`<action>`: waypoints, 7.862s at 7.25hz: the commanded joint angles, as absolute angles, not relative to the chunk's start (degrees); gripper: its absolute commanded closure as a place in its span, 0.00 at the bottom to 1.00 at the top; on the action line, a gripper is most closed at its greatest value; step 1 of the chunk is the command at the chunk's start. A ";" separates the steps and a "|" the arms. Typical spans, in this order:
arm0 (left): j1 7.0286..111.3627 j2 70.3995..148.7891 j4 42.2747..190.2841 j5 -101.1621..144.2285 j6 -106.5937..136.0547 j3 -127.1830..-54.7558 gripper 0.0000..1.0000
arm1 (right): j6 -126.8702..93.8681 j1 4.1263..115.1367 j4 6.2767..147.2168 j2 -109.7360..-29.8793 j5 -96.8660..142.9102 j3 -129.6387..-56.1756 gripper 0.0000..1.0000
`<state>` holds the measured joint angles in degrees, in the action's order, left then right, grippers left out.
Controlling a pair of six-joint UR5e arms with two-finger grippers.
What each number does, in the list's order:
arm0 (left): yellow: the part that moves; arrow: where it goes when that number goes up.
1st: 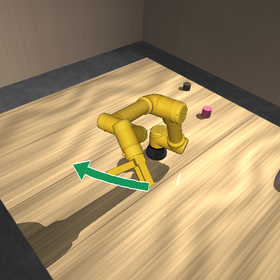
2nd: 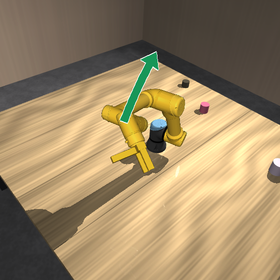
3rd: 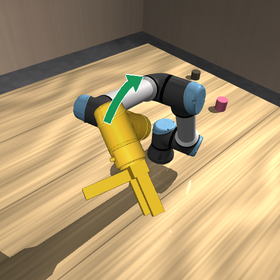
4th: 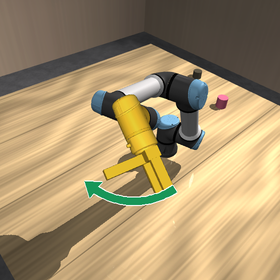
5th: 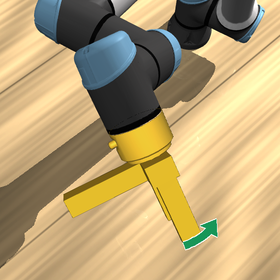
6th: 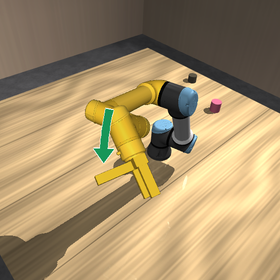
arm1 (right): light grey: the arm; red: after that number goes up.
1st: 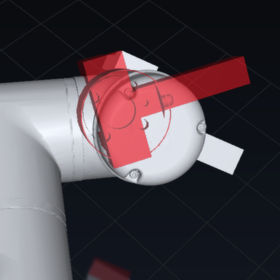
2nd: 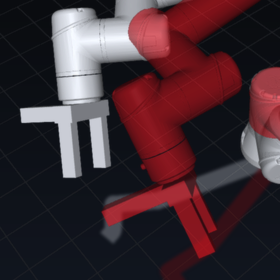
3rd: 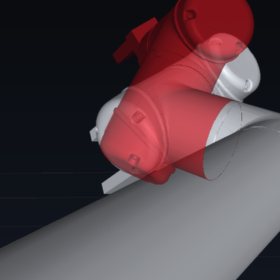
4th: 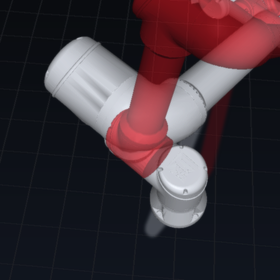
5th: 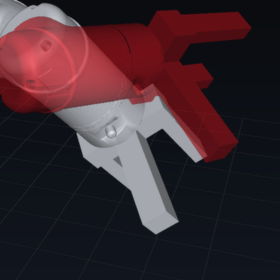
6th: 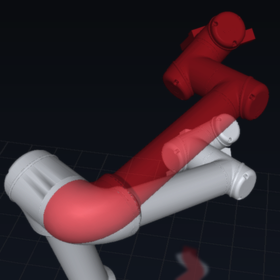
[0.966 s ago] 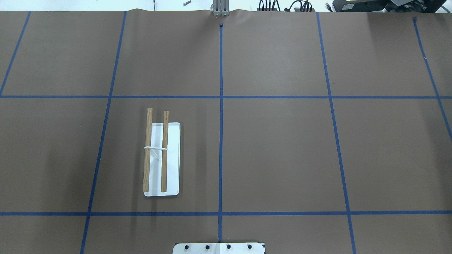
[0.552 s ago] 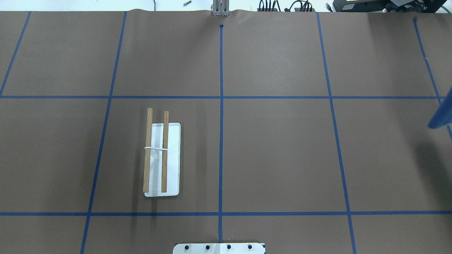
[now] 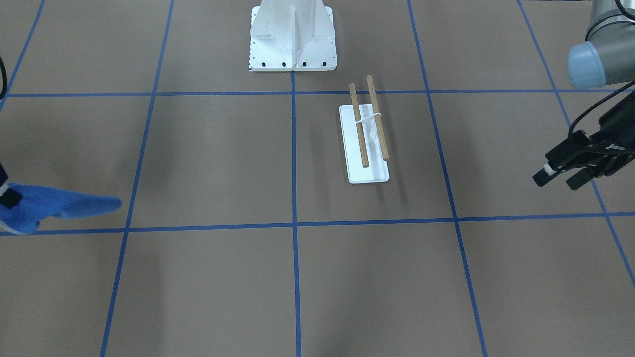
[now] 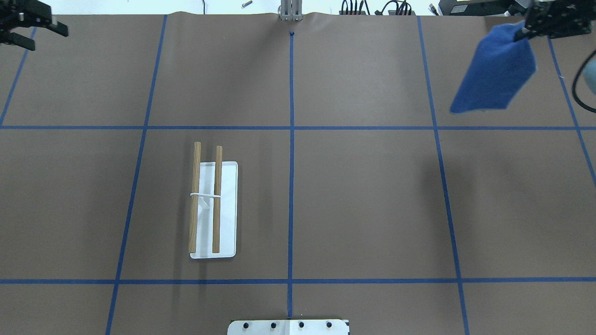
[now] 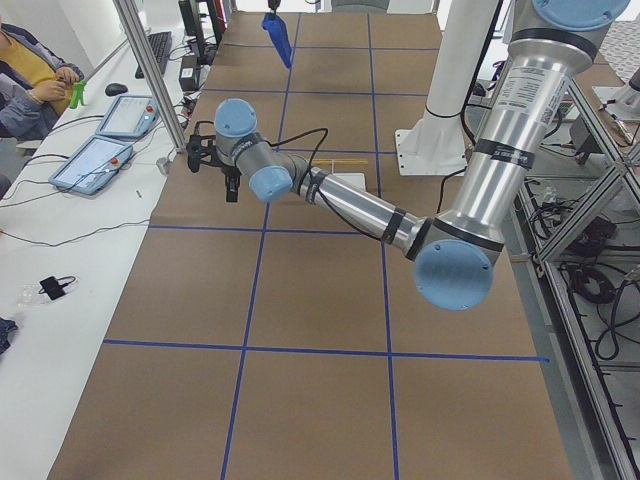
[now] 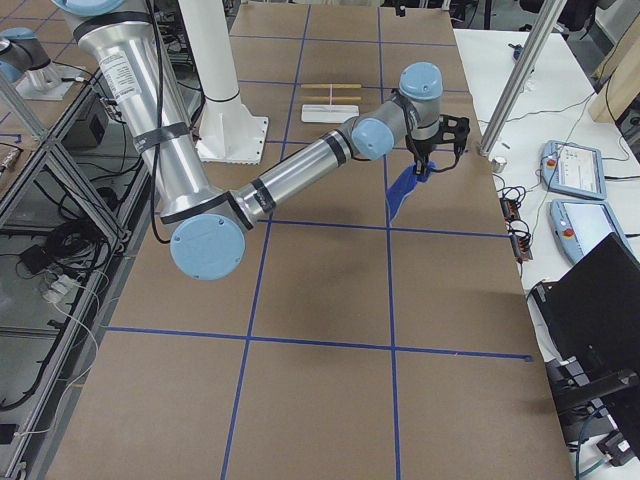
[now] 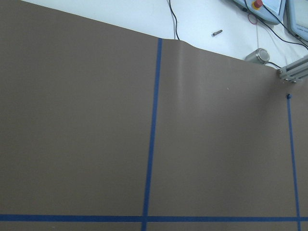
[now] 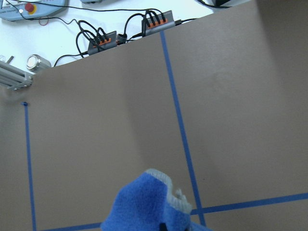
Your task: Hang towel on rack
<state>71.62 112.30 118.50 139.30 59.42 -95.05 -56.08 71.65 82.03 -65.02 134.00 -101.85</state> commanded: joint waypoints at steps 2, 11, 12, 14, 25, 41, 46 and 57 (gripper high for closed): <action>66.11 120.66 121.44 139.04 82.10 -94.05 0.02 | -66.49 65.93 82.18 -54.35 132.80 -101.78 1.00; 51.34 122.87 148.97 121.11 153.01 -89.92 0.03 | -72.77 55.30 76.83 -45.79 121.39 -103.53 1.00; 50.89 122.87 149.32 121.11 156.85 -89.56 0.03 | -72.77 54.50 76.82 -44.49 120.68 -103.54 1.00; 48.35 123.22 150.38 121.03 159.86 -89.65 0.03 | -73.21 50.64 71.50 -43.33 113.94 -103.45 1.00; 44.83 122.61 159.08 117.07 165.67 -89.30 0.12 | -78.66 45.18 65.21 -45.79 107.75 -108.11 1.00; 43.59 115.94 169.89 109.95 90.06 -88.86 1.00 | -80.51 44.64 65.04 -54.75 103.27 -114.44 0.00; 43.59 111.56 169.28 103.99 64.08 -91.84 1.00 | -73.83 50.01 65.13 -58.71 103.36 -112.25 0.00; 24.43 101.20 171.46 91.41 71.10 -105.63 1.00 | -57.36 69.25 66.27 -72.31 125.94 -100.12 0.00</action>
